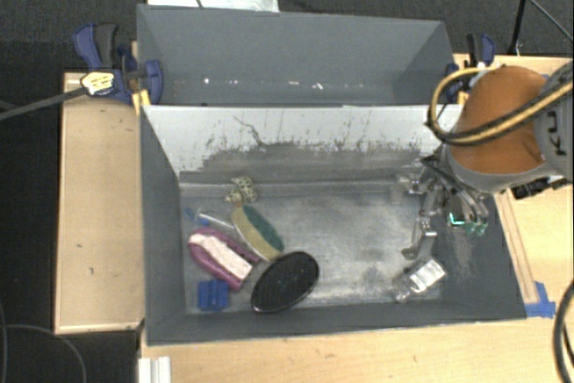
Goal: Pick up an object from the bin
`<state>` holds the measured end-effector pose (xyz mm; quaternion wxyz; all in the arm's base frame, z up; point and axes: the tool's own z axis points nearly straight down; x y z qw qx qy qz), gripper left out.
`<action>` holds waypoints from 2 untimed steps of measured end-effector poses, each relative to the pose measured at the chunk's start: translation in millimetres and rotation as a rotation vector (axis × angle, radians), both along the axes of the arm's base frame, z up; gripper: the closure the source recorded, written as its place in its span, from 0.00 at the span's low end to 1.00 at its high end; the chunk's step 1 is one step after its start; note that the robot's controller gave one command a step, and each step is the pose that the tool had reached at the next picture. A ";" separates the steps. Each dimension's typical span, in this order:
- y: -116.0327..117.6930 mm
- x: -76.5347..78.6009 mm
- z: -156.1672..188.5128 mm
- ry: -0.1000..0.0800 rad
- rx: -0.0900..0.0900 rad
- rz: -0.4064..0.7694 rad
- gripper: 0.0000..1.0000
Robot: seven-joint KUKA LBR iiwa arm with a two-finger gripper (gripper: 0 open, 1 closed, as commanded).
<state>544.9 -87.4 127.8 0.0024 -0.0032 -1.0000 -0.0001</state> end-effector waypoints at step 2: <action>-52.1 -61.5 -56.7 -0.015 0.000 0.612 0.00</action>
Offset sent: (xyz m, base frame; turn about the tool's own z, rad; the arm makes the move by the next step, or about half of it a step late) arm -0.0375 -0.0592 0.0120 -0.2849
